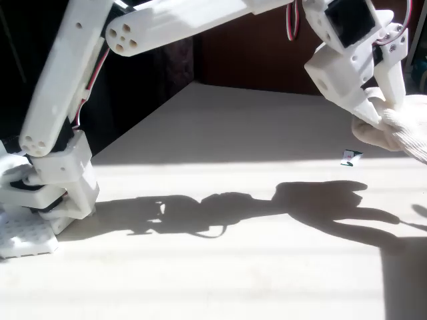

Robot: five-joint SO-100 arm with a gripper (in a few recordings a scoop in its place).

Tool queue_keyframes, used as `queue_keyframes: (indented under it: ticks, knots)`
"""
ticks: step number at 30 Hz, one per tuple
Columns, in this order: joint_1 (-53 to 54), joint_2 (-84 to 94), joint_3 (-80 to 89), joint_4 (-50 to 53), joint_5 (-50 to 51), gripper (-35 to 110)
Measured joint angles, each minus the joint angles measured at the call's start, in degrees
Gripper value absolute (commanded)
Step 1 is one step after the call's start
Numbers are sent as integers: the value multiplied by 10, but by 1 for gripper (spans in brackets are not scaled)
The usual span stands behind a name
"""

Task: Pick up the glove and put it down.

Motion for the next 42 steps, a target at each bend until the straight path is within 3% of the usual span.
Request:
queue_keyframes:
  ticks: [18, 42]
  knots:
    - [278, 33, 0, 113, -10, -1]
    - [332, -149, -1, 115, -57, 0]
